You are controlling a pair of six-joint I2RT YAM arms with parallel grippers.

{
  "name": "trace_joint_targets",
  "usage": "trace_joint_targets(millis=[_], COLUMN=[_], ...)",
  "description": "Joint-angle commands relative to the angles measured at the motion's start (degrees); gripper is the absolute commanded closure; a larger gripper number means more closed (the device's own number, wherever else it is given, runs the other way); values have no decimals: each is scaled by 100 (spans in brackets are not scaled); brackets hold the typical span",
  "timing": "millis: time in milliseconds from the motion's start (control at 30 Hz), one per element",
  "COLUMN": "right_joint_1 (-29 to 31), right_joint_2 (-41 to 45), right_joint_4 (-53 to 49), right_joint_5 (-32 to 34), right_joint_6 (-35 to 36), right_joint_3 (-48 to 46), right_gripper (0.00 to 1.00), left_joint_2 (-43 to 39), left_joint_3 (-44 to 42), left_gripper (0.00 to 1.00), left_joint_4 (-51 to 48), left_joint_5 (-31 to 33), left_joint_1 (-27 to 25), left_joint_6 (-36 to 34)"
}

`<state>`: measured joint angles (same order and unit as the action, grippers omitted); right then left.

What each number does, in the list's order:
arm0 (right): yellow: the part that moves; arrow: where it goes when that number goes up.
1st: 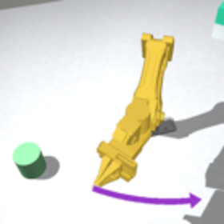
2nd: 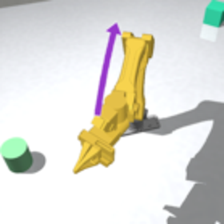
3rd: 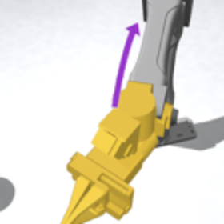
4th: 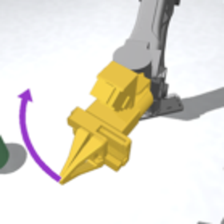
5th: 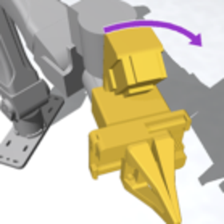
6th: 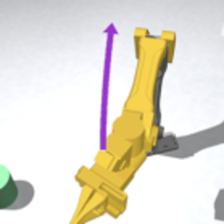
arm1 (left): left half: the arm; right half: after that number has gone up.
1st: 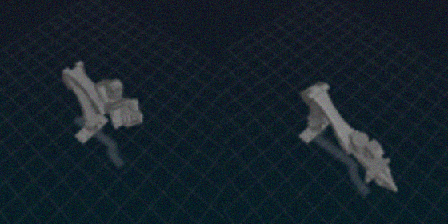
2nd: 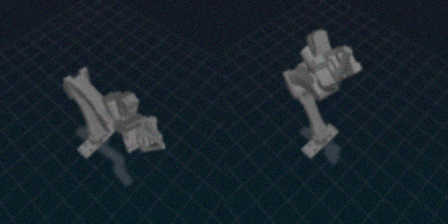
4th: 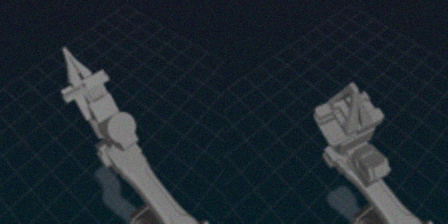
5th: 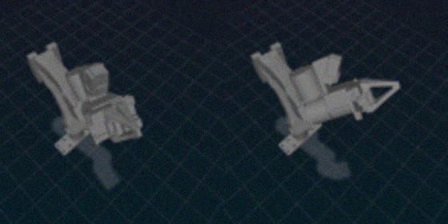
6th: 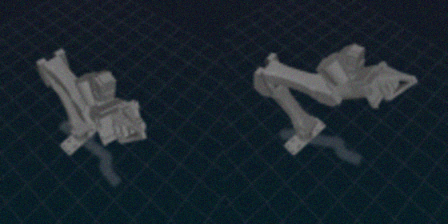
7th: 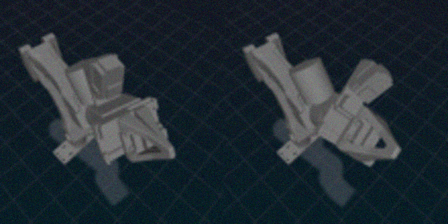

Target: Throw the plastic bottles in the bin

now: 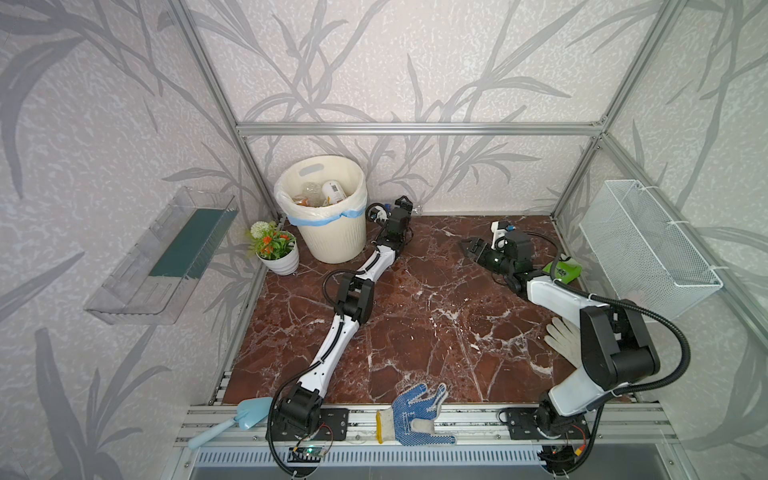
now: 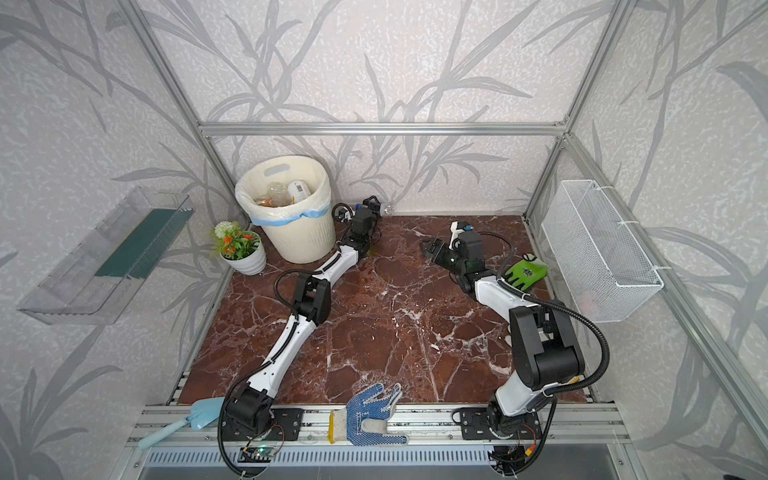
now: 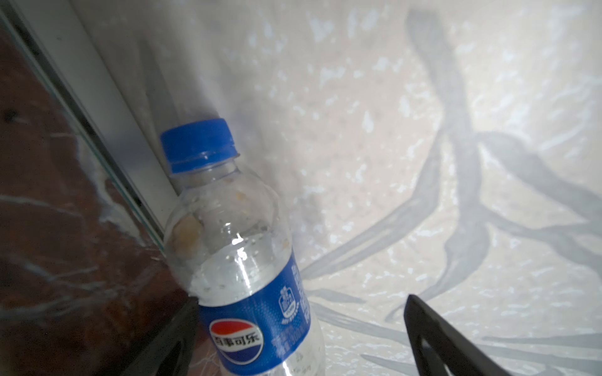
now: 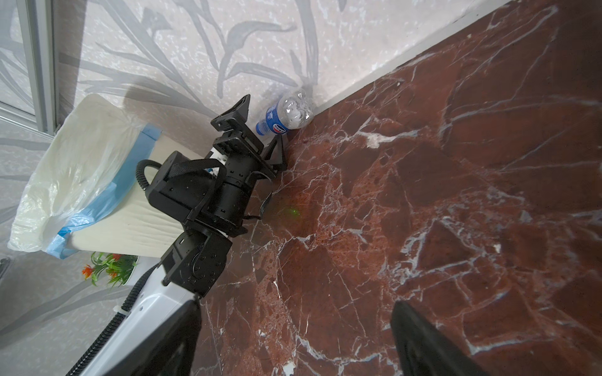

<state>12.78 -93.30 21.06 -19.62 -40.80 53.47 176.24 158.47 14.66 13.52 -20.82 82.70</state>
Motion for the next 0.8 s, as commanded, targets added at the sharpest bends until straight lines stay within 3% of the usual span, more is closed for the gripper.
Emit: trace_joint_targets(millis=[0,133,200,267,400,767], right_joint_1=[66,111,120,121,111,34], right_joint_2=[-92,-151,-167,-209,-349,-1026], right_joint_4=[417,755,942,1053,1208,1990], right_joint_5=[-86,-136,-151,-130,-225,-386], right_joint_6=[-184,-391,-472,-508,-550,-902], right_joint_3=[-119,-349,-465,-550,-585,-608], right_gripper=[9,9,9,9,9,11], left_joint_2=[134,33,-178,-168,238,391], left_joint_3=[-106,-10,-326,-159,234,295], left_gripper=[3,7,8,7,8,9], left_joint_4=[-820,-1488,-1358,-1553,-1344,-1009], left_joint_5=[-16,-295,-314,-52,-120,-597], left_joint_1=[292,392,410,403,486,439], left_joint_6=[432,881,871,688,897,65])
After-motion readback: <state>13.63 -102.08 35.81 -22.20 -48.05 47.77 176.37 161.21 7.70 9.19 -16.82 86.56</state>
